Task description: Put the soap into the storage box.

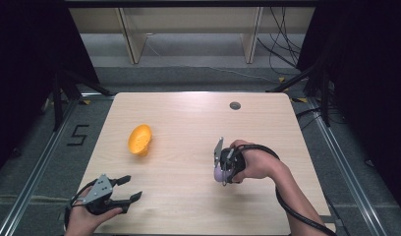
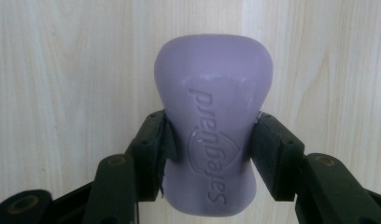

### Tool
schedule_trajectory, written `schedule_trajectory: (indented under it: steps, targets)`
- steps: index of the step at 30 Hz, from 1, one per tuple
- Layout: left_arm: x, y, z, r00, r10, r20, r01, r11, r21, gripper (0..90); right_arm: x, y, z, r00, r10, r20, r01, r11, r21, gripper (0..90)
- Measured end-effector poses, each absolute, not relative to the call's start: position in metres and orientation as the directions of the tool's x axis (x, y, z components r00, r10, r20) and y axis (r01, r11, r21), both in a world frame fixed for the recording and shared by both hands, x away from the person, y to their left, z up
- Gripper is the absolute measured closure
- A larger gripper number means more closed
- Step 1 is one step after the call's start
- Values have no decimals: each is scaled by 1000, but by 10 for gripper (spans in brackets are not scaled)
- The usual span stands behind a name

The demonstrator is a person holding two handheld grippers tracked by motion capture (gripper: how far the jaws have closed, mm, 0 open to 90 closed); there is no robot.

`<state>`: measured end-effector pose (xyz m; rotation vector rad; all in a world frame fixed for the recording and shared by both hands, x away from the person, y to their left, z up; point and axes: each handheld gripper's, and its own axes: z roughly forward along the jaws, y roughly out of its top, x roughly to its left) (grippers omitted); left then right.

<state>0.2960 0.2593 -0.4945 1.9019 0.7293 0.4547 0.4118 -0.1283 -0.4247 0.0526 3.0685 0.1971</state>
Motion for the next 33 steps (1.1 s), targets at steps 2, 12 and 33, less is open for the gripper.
schedule_trajectory:
  steps: [2,12,33]
  targets:
    - [298,242,-491,791,612,-7,259,-324,910,283,412,-125,-425,-998,27,-59,19,991,134,499]
    - [317,181,-469,896,438,75,116,-393,912,260,411,-105,-415,-998,-23,-63,-32,989,147,499]
    - [345,151,-465,935,349,64,86,-396,914,273,407,-63,-407,-995,-91,-43,-97,979,177,500]
